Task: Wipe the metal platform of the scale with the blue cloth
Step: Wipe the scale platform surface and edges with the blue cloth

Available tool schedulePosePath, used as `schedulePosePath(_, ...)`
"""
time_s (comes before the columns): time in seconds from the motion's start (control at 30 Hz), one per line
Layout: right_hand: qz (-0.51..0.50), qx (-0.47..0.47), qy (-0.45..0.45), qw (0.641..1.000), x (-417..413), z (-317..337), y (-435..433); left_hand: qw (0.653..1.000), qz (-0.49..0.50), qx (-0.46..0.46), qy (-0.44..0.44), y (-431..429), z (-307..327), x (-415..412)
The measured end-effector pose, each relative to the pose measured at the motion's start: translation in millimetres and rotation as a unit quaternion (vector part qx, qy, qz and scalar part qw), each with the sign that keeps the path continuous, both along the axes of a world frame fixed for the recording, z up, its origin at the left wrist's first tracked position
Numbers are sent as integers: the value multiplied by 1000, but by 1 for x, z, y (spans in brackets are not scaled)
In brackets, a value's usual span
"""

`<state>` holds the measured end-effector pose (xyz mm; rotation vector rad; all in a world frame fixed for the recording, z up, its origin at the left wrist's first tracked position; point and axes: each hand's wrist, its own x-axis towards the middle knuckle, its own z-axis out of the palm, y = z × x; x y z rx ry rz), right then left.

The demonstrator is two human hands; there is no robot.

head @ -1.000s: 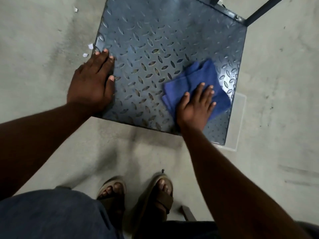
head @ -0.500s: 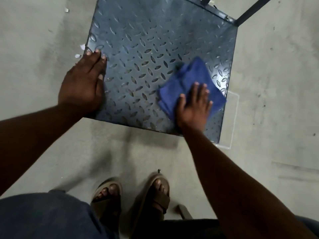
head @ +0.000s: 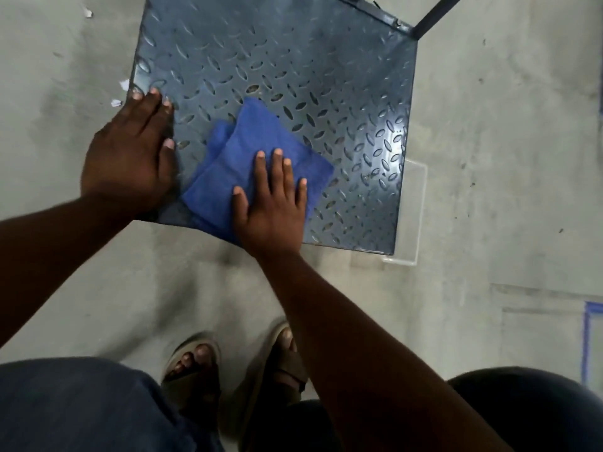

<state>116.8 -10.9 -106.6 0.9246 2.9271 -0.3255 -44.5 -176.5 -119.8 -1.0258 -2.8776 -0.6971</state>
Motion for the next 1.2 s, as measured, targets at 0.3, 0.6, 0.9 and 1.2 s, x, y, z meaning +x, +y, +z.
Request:
schedulePosePath(0.3,-373,17,7,928,43,-7,110,992,-107,-63,17,6,2,-1)
schedulePosePath(0.6,-202,34,-4,979,53,-9,45,988,-143,-59,3,7,-9,-6)
schedulePosePath(0.9,-442,-15,-1,897,31,-6,195,988,-135,-78,-16,8,-9,-8)
schedulePosePath(1.2,-374,-39,34,926,-50,0,279,989,-127,-77,13,9,-3,-5)
